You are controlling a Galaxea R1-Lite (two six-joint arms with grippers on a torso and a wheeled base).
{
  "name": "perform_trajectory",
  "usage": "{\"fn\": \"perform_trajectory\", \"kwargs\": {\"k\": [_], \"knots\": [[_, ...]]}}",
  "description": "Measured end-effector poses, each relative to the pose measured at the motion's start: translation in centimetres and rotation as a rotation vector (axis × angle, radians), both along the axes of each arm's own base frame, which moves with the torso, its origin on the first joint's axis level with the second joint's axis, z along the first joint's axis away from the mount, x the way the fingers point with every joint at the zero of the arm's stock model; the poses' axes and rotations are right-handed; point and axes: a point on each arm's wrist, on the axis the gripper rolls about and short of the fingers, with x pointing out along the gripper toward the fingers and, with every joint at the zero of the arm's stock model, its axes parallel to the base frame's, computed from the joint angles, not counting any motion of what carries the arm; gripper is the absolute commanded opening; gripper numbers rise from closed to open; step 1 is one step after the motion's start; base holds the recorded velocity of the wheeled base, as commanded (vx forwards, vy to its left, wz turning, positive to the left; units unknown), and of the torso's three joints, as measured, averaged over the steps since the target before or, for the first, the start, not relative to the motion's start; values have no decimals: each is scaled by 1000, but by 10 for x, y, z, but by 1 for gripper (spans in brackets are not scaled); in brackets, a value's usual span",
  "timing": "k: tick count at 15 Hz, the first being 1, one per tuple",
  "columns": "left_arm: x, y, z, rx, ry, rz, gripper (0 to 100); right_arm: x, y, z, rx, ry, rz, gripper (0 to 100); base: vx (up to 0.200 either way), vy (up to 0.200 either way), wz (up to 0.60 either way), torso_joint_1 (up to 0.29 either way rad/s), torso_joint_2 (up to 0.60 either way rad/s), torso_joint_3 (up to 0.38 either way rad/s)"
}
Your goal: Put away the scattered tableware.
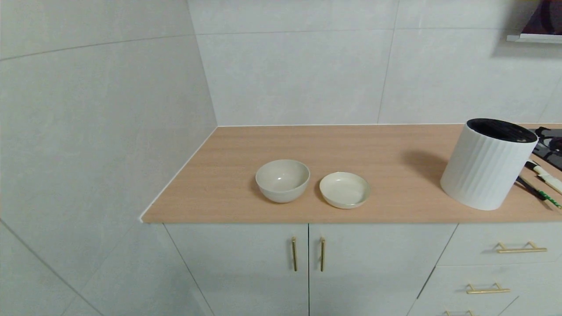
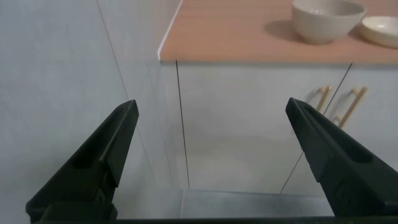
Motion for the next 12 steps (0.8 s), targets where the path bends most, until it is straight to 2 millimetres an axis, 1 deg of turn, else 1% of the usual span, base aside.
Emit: {"fn": "perform_trajectory", "kwargs": {"k": [6,12], "knots": [[0,0,0,0,1,0,100,0,0,0,0,0,0,100,0,0,0,-229,527,296],[0,0,0,0,0,0,100,0,0,0,0,0,0,100,0,0,0,-195,493,292]]}}
